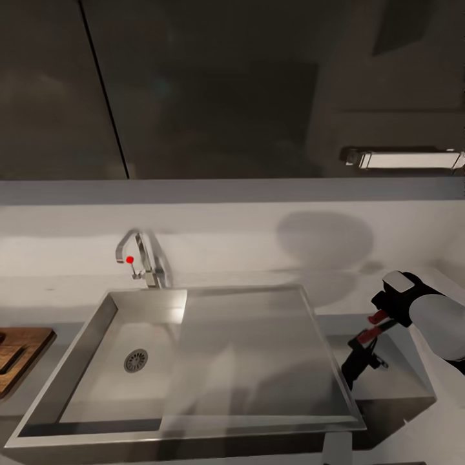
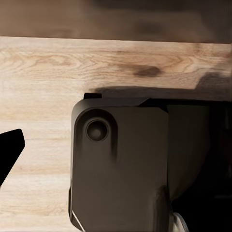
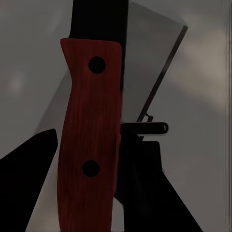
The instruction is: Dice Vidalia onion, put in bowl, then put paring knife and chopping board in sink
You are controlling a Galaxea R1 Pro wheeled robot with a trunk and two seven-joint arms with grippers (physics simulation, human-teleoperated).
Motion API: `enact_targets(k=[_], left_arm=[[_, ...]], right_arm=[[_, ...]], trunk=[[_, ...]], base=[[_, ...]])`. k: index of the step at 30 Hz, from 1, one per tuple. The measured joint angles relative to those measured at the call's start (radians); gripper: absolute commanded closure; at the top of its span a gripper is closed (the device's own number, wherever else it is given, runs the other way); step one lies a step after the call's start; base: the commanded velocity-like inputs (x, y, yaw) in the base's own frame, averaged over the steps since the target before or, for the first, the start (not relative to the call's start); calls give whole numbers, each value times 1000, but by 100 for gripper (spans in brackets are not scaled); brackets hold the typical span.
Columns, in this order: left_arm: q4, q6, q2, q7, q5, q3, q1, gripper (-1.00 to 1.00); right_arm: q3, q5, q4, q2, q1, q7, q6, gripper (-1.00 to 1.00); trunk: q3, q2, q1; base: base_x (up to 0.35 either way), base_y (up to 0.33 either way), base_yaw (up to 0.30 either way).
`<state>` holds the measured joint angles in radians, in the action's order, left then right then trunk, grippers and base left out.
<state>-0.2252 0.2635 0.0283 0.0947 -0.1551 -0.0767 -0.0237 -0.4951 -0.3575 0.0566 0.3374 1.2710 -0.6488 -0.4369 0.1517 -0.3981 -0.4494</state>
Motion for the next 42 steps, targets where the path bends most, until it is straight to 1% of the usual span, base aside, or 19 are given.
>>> enact_targets(k=[5, 10, 16, 22, 27, 34, 35, 36, 38, 42], left_arm=[[-1, 0, 0, 1, 1, 0, 0, -100], [-2, 1, 0, 1, 2, 0, 0, -100], [-2, 2, 3, 1, 3, 0, 0, -100], [-1, 2, 4, 1, 3, 0, 0, -100], [-1, 2, 5, 1, 3, 0, 0, -100], [-1, 2, 5, 1, 3, 0, 0, -100], [-1, 2, 5, 1, 3, 0, 0, -100], [-1, 2, 5, 1, 3, -1, 0, -100], [-1, 2, 5, 1, 3, -1, 0, -100], [-1, 6, 5, 1, 3, -1, 0, -100]], right_arm=[[-2, 28, 0, 1, 0, 0, 0, 100], [0, 31, -1, -2, 0, 3, -1, 100], [1, 32, -1, -4, 0, 35, -2, 100], [2, 32, -3, -7, 0, 46, -2, 100], [2, 37, -4, -21, 0, 49, -2, 100], [2, 48, -5, -26, 0, 55, -1, 100], [1, 49, -5, -26, 0, 64, -1, 100], [1, 50, -5, -26, 0, 96, -1, 100], [2, 52, -6, -26, 0, 122, -1, 100], [2, 53, -7, -26, 0, 147, -2, 100]], trunk=[[-8, 0, 0], [-16, 0, 0], [-26, 0, 0], [-35, 0, 0], [-43, 0, 0], [-46, 0, 0], [-46, 0, 0], [-46, 0, 0], [-46, 0, 0], [-46, 0, 0]], base=[[0, 0, 0], [0, 0, 0], [0, 0, 0], [0, 0, 0], [0, 0, 0], [0, 0, 0], [0, 0, 0], [0, 0, 0], [0, 0, 0], [0, 0, 0]])
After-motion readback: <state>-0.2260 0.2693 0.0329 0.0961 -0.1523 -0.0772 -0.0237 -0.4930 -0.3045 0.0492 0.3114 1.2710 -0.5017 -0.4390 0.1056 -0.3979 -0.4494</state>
